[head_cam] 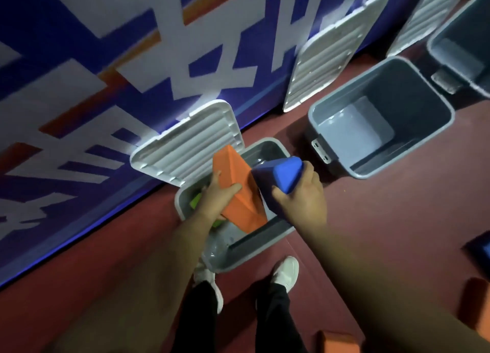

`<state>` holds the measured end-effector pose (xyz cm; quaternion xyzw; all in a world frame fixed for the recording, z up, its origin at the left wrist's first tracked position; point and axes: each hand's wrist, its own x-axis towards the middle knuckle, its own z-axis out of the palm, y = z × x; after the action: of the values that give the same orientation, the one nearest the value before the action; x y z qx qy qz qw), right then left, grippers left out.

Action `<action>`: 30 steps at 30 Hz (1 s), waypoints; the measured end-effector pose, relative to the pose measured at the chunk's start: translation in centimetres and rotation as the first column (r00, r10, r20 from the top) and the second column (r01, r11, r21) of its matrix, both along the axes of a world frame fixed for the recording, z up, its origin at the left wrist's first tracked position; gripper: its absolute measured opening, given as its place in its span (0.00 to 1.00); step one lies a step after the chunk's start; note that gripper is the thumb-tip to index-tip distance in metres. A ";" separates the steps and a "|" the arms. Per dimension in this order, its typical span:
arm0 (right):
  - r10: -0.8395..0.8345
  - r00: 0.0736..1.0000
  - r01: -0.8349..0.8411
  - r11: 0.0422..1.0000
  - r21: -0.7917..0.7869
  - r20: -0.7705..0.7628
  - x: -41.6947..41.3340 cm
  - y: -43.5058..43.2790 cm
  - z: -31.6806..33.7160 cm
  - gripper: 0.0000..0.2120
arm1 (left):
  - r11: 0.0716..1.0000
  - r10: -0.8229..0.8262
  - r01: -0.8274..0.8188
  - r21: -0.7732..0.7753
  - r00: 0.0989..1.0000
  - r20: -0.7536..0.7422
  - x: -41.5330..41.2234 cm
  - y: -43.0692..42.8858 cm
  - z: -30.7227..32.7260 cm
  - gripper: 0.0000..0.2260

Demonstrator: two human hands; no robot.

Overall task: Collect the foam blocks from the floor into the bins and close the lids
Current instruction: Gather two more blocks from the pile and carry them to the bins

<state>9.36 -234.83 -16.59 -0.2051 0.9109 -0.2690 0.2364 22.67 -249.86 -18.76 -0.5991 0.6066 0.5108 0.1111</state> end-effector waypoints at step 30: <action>0.047 0.994 -0.058 0.992 0.113 0.099 -1.7 -2.0 -29.8 0.39 | 0.981 -0.140 0.137 0.136 0.990 0.013 -6.7 -1.3 -31.1 0.35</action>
<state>7.64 -236.86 -46.43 -0.2019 0.9067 -0.2189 0.2986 15.98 -251.16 -49.90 -0.5522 0.6096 0.5349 0.1930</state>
